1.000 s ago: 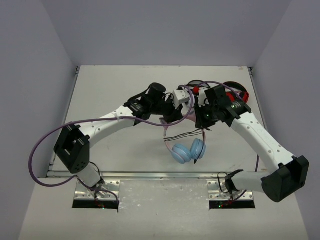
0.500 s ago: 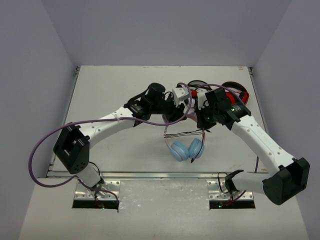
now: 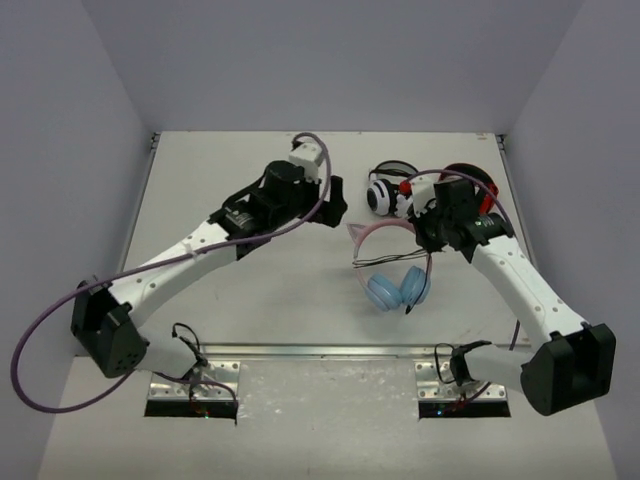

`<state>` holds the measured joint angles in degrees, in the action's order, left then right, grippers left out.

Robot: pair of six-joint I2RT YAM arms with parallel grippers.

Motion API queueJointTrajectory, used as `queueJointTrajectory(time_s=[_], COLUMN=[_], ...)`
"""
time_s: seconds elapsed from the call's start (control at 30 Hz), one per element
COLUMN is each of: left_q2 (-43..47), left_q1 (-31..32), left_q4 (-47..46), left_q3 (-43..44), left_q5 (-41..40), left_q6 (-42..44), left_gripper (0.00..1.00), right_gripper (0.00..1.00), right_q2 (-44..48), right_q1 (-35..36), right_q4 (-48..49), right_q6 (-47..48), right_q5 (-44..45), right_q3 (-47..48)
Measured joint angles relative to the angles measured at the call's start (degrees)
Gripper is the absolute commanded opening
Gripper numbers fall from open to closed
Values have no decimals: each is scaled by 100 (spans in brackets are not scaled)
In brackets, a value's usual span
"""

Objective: Wrap the headphones

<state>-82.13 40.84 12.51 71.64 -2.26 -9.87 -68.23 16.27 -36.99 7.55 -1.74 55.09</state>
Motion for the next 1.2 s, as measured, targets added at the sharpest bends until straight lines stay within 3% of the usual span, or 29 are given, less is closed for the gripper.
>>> queueJointTrajectory(time_s=[0.17, 0.3, 0.5, 0.97, 1.2], left_q2=[1910, 3775, 5143, 5121, 5217], left_q1=[-177, -175, -175, -175, -175], left_q4=[772, 1523, 2057, 1941, 1851], left_q3=[-1274, -2428, -2538, -2861, -2863], left_q5=[-953, -1200, -1508, -1419, -1311], left_q6=[-1132, -1342, -1163, -837, -813], left_gripper=[100, 100, 100, 100, 100], right_gripper=[1, 1, 1, 1, 4], right_q2=[-446, -831, -1401, -2293, -3058], right_q1=[-616, -1429, -2192, -3532, -3773], right_q4=[284, 472, 470, 769, 595], right_q6=[758, 1062, 1703, 2922, 3366], right_q5=[155, 192, 317, -144, -229], right_q3=[-2, -22, -17, 267, 940])
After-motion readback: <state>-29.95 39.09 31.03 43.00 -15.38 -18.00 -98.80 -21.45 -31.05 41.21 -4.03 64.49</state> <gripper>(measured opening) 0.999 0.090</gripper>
